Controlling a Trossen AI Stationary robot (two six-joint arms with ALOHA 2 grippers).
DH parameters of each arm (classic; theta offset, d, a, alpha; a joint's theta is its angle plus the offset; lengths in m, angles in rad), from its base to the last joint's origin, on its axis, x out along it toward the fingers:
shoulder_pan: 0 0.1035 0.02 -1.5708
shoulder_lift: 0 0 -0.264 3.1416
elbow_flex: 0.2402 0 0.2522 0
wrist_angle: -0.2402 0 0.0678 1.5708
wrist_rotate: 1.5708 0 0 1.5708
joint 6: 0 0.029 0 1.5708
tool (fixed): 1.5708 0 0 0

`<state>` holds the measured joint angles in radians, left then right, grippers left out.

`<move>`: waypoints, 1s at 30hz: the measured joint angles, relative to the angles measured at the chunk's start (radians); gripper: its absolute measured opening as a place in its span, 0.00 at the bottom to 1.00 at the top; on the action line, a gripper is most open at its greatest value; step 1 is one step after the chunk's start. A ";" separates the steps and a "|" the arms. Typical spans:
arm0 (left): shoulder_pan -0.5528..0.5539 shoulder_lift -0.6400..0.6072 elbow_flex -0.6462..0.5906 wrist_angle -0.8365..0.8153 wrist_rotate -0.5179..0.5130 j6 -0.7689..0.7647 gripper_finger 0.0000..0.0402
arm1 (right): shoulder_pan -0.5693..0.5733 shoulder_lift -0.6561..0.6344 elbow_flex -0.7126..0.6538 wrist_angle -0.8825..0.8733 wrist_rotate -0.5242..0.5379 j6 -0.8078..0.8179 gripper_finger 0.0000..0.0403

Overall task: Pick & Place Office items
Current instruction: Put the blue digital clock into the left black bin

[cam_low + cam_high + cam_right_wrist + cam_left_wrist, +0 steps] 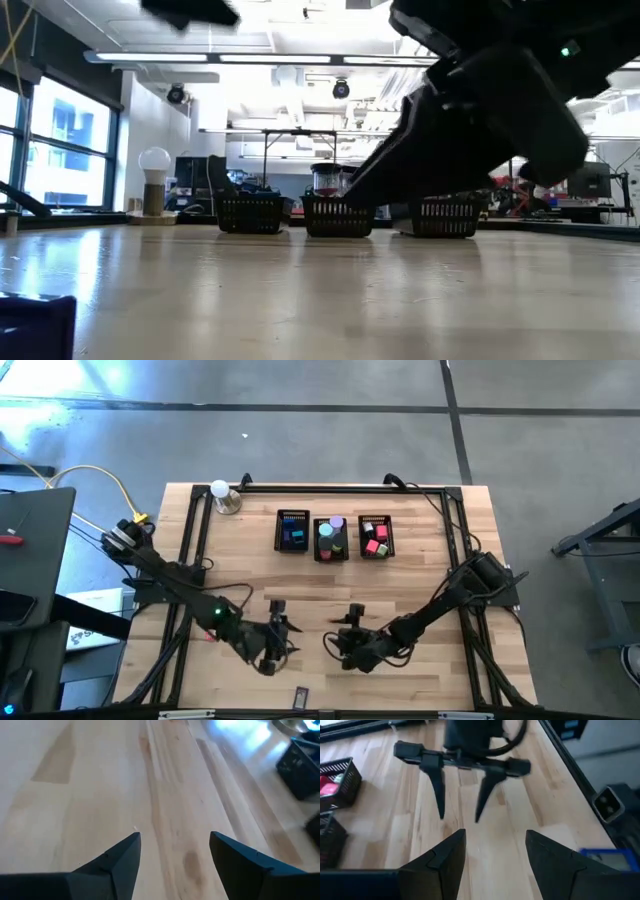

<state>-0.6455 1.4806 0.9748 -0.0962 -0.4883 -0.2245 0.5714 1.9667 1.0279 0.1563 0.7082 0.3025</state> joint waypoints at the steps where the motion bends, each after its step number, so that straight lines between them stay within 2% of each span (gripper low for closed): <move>1: -0.011 0.001 0.048 -0.073 -0.006 0.001 0.49 | 0.001 -0.004 0.000 -0.020 -0.004 0.017 0.56; 4: -0.034 0.017 0.154 -0.128 -0.018 -0.043 0.49 | 0.002 -0.004 -0.001 -0.080 -0.023 0.057 0.56; 9: -0.048 0.014 0.192 -0.141 -0.029 -0.133 0.53 | 0.002 -0.007 0.002 -0.098 -0.091 0.061 0.56; 13: -0.050 0.012 0.192 -0.146 -0.031 -0.240 0.62 | 0.002 -0.007 0.002 -0.100 -0.135 0.060 0.56; 23: -0.046 0.041 0.192 -0.099 -0.009 -0.451 0.94 | 0.003 -0.007 0.002 -0.160 -0.267 0.061 0.56; 27: -0.039 0.041 0.192 -0.105 0.028 -0.381 0.98 | 0.002 -0.010 0.004 -0.194 -0.283 0.062 0.56; 30: -0.033 0.039 0.199 -0.121 0.064 -0.459 0.98 | 0.002 -0.011 0.005 -0.216 -0.288 0.061 0.56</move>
<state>-0.6781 1.5192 1.1740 -0.2170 -0.4246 -0.6834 0.5732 1.9556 1.0332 -0.0601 0.4202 0.3635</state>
